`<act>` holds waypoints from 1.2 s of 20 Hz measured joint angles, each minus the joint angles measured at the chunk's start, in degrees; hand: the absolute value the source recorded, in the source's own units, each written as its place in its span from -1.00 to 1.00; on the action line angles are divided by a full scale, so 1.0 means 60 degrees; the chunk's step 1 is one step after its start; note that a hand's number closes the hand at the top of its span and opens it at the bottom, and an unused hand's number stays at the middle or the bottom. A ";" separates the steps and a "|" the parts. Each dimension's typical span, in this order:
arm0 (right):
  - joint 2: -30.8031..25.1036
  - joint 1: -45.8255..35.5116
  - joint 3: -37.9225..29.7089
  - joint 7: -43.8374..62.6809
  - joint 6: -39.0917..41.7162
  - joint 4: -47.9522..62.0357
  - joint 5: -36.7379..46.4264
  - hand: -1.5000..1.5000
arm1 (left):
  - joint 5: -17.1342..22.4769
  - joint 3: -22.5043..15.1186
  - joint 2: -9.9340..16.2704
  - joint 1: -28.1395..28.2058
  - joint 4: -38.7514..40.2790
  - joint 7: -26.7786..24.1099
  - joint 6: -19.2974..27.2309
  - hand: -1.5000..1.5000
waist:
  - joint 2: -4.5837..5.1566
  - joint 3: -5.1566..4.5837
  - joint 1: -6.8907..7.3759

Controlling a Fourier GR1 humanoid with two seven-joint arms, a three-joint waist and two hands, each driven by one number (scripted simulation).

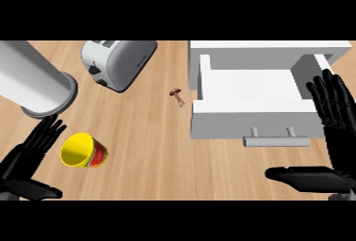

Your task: Pick up the cup, place it into the drawer and close the drawer

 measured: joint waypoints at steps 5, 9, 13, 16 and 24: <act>-0.0082 -0.0283 -0.0215 0.0136 0.0089 0.0118 -0.0136 -1.00 | -0.0956 -0.0216 0.0093 -0.0936 0.2253 -0.1275 0.0696 -1.00 | 0.0009 -0.0004 -0.0023; 0.0051 -0.0055 -0.0099 -0.0096 0.0120 0.0125 -0.0047 -1.00 | -0.1390 -0.0306 0.0324 -0.1359 0.3846 -0.2328 0.1104 -1.00 | 0.0022 -0.0011 -0.0064; 0.0079 0.0031 -0.0004 -0.0100 0.0182 -0.0005 -0.0016 -1.00 | -0.1577 -0.0376 0.0563 -0.1819 0.4964 -0.2958 0.1318 -1.00 | 0.0033 -0.0019 -0.0105; 0.0108 -0.0051 0.0059 0.0088 0.0153 -0.0169 -0.0001 -1.00 | -0.1651 -0.0448 0.0547 -0.2078 0.5548 -0.3280 0.1482 -1.00 | 0.0037 -0.0025 -0.0120; 0.0029 -0.0222 -0.0065 -0.0024 0.0279 0.0179 -0.0078 -1.00 | -0.1907 -0.0699 0.0523 -0.2677 0.6600 -0.4007 0.1816 -1.00 | 0.0070 -0.0034 -0.0167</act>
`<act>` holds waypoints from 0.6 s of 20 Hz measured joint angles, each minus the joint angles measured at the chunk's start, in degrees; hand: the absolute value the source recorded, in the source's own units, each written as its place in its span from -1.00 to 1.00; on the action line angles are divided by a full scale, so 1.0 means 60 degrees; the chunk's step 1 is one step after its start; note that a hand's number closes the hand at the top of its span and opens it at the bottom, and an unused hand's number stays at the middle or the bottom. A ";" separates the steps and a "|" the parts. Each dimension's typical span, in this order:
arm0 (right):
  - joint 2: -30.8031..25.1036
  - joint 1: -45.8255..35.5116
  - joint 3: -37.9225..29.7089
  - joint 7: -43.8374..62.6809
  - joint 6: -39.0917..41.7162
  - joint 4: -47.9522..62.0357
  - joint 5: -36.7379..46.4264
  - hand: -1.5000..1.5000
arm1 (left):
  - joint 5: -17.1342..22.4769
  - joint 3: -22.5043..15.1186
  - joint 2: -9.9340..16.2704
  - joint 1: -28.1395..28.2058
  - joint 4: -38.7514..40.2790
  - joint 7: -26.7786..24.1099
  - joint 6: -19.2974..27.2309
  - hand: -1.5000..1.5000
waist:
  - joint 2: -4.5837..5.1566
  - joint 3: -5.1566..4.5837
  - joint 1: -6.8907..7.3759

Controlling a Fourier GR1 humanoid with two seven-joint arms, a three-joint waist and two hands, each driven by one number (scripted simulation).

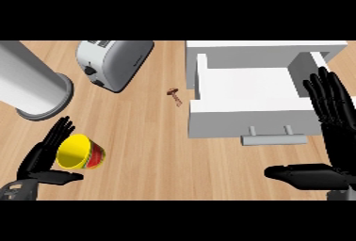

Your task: Pick up the cup, place it into the drawer and close the drawer

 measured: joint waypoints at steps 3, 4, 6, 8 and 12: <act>0.0017 -0.0094 0.0003 -0.0073 -0.0010 0.0171 0.0052 -1.00 | -0.0069 -0.0088 -0.0103 -0.0167 0.0263 -0.0207 0.0120 -1.00 | 0.0008 -0.0002 0.0002; 0.0008 -0.0047 0.0003 -0.0044 0.0028 0.0114 0.0006 -1.00 | -0.0101 -0.0116 -0.0149 -0.0212 0.0358 -0.0273 0.0183 -1.00 | 0.0014 -0.0006 -0.0029; 0.0023 0.0055 -0.0006 -0.0188 0.0067 0.0117 -0.0009 -1.00 | -0.0127 -0.0166 -0.0239 -0.0271 0.0509 -0.0358 0.0229 -1.00 | 0.0017 -0.0006 -0.0048; -0.0022 -0.0135 -0.0070 -0.0098 0.0064 0.0167 -0.0053 -1.00 | -0.0125 -0.0191 -0.0193 -0.0389 0.0621 -0.0380 0.0190 -1.00 | 0.0024 -0.0010 -0.0045; 0.0014 -0.0073 -0.0007 -0.0037 0.0090 0.0077 -0.0074 -1.00 | -0.0093 -0.0228 -0.0291 -0.0572 0.0836 -0.0412 0.0142 -1.00 | 0.0029 -0.0014 -0.0076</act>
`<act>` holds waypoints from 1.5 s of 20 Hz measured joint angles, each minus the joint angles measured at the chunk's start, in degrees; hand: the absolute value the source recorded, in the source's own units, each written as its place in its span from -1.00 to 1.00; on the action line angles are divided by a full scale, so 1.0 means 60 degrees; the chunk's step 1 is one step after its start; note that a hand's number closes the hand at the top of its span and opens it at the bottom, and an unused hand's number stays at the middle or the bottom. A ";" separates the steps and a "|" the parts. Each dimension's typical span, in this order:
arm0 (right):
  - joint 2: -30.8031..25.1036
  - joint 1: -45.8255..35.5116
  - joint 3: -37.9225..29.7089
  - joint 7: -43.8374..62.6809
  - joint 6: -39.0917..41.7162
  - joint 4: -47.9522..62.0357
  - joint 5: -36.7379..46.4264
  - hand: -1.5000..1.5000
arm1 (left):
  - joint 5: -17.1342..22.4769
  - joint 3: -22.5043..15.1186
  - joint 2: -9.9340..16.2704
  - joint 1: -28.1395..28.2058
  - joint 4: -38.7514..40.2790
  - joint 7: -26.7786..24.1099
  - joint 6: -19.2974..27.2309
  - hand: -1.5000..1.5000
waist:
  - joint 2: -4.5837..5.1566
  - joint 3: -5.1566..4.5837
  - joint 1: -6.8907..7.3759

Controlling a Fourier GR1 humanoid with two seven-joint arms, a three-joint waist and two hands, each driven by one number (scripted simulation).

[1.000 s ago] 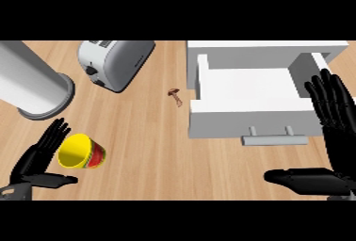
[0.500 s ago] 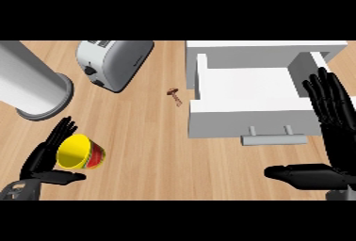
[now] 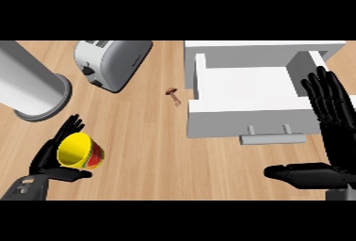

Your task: Pick up the cup, place it into the drawer and close the drawer

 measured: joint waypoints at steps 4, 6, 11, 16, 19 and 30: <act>0.0123 0.0026 0.0133 0.0031 -0.0092 -0.0002 0.0124 -1.00 | 0.0093 -0.0052 -0.0226 -0.0138 0.0040 0.0037 -0.0154 -1.00 | -0.0004 0.0002 0.0017; 0.0069 0.0015 0.0075 -0.0033 -0.0028 0.0119 0.0088 -1.00 | 0.0122 -0.0110 -0.0308 -0.0192 0.0011 0.0069 -0.0267 -1.00 | -0.0007 0.0006 0.0034; 0.0133 -0.0114 0.0133 -0.0094 -0.0079 0.0303 0.0184 -1.00 | 0.0314 -0.0189 -0.0497 -0.0287 -0.0075 0.0219 -0.0651 -1.00 | -0.0004 0.0009 0.0066; 0.0039 -0.0065 0.0025 -0.0100 0.0054 0.0378 0.0043 -1.00 | 0.0502 -0.0324 -0.0714 -0.0324 -0.0285 0.0361 -0.1052 1.00 | -0.0018 0.0014 0.0047; 0.0031 -0.0130 -0.0002 -0.0070 0.0047 0.0356 0.0022 -1.00 | 0.0644 -0.0417 -0.0882 -0.0352 -0.0391 0.0520 -0.1340 1.00 | -0.0021 0.0014 0.0045; -0.0124 -0.0056 -0.0251 -0.0185 0.0166 0.0493 -0.0092 -1.00 | 0.1604 -0.0141 -0.1124 -0.0353 -0.0949 0.0395 -0.1478 1.00 | -0.0038 0.0017 0.0121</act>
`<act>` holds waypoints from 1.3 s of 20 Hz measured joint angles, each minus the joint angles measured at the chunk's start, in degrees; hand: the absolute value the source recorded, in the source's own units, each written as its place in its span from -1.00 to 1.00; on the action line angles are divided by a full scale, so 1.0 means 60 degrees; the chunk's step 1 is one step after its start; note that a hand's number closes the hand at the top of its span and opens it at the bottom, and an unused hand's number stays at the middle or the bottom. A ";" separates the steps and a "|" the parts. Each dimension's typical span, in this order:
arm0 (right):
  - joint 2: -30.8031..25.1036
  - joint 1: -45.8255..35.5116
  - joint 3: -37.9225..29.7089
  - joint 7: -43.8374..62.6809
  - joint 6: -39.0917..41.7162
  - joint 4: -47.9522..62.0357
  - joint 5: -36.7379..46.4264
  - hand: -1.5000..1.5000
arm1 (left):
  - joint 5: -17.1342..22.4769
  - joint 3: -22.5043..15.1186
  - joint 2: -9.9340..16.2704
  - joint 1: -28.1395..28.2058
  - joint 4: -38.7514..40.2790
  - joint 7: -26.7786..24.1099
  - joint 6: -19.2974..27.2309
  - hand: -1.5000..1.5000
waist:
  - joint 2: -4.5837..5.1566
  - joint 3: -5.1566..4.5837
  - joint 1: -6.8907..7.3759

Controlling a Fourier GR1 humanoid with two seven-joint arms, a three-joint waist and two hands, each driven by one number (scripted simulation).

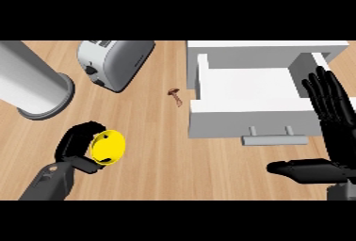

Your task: Pick up the cup, place it into the drawer and close the drawer

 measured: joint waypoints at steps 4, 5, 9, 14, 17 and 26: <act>0.0019 -0.0058 -0.0033 0.0001 -0.0063 -0.0026 0.0024 -1.00 | 0.0763 0.0893 -0.0350 0.0054 -0.0066 -0.0565 0.1159 1.00 | -0.0006 0.0002 0.0049; 0.0006 0.0009 -0.0086 -0.0042 -0.0031 -0.0054 -0.0033 -1.00 | 0.0892 0.1048 -0.0380 0.0128 -0.0087 -0.0682 0.1340 1.00 | -0.0011 0.0006 0.0050; 0.0002 0.0142 -0.0056 -0.0086 0.0002 -0.0042 0.0036 -1.00 | 0.1182 0.1357 -0.0601 -0.0151 -0.0319 -0.0904 0.1887 1.00 | -0.0030 0.0016 0.0054; -0.0084 -0.0054 -0.0207 0.0112 -0.0013 -0.0020 -0.0029 -1.00 | 0.1212 0.1170 -0.0809 -0.0514 -0.1105 -0.0624 0.2210 1.00 | -0.0069 0.0032 0.0126; -0.0040 -0.0012 -0.0201 0.0212 -0.0076 -0.0159 -0.0002 -1.00 | 0.1252 0.0972 -0.1021 -0.0901 -0.1855 -0.0233 0.2487 1.00 | -0.0099 0.0039 0.0163; -0.0117 0.0478 -0.0370 0.0223 0.0106 -0.0473 -0.0127 -1.00 | 0.1077 -0.0015 -0.1902 -0.1782 -0.4903 0.1984 0.4051 1.00 | -0.0136 0.0049 0.0220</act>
